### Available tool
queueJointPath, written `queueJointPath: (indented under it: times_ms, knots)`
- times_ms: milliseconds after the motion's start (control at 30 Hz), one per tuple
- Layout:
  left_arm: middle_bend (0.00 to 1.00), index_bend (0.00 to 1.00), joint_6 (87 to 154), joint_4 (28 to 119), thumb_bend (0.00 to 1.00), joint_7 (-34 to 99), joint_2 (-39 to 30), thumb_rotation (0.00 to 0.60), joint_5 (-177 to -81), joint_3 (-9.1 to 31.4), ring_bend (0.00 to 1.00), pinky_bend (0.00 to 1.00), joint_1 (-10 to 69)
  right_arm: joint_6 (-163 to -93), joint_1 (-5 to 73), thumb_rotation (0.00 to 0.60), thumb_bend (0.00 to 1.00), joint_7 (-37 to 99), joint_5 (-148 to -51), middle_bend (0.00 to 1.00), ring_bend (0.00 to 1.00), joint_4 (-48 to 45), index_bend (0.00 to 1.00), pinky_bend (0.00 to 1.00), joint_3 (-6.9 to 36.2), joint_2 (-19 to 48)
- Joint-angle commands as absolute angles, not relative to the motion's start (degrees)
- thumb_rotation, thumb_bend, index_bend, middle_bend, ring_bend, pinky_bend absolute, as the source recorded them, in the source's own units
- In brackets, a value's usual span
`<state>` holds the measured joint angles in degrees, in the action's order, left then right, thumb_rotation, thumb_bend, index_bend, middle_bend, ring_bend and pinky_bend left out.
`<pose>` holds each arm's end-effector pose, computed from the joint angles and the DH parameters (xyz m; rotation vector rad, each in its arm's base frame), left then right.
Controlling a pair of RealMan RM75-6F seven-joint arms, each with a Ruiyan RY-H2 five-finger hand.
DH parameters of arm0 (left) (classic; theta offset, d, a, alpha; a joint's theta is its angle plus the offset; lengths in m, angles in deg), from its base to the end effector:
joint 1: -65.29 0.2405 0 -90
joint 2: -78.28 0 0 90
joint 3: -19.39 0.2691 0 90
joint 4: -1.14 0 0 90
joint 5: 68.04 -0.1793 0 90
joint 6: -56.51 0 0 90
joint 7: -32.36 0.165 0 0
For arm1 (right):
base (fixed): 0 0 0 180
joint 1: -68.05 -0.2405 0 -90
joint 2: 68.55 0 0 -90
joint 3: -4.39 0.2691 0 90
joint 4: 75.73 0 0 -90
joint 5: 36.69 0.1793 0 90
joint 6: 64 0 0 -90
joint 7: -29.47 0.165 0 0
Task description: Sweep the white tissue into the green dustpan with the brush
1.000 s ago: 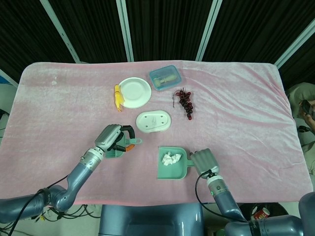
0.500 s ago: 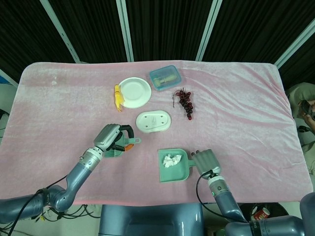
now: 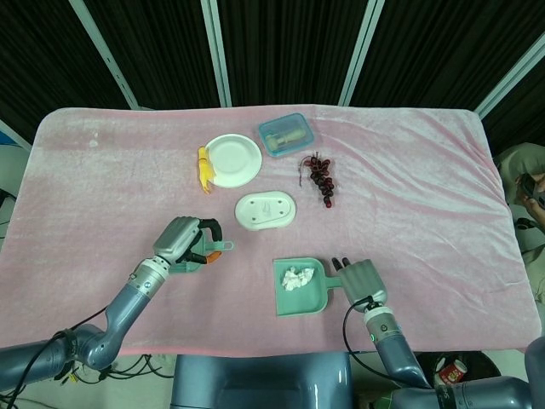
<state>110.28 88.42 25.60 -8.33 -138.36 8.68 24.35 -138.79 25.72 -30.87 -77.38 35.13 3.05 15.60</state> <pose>-0.1435 0.3550 0.0140 -1.7806 -1.3488 -1.2191 -0.1757 -0.2925 0.0193 1.9232 -0.7609 0.3871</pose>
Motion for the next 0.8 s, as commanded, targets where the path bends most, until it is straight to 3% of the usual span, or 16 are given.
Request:
queueJointPath:
  times_ms: [33, 433, 800]
  knots:
    - [0.6, 0.61, 109.7, 89.0, 0.36, 29.9, -6.8, 0.6, -136.9, 9.7, 0.9, 1.0, 24.4, -139.0, 26.1, 0.6, 0.3, -30.1, -78.2, 0.25, 0.63, 35.6, 0.17, 0.78, 3.0, 14.8]
    - [0.6, 0.6, 108.1, 93.2, 0.35, 50.9, -3.7, 0.6, -119.1, 13.0, 0.9, 1.0, 23.2, -139.2, 27.0, 0.6, 0.3, -28.2, -79.5, 0.25, 0.63, 37.5, 0.16, 0.78, 3.1, 12.0]
    - [0.53, 0.54, 109.2, 93.1, 0.24, 52.2, -3.5, 0.6, -120.9, 15.7, 0.9, 1.0, 24.5, -139.2, 27.5, 0.6, 0.3, -27.7, -80.3, 0.25, 0.63, 38.2, 0.16, 0.78, 3.0, 11.3]
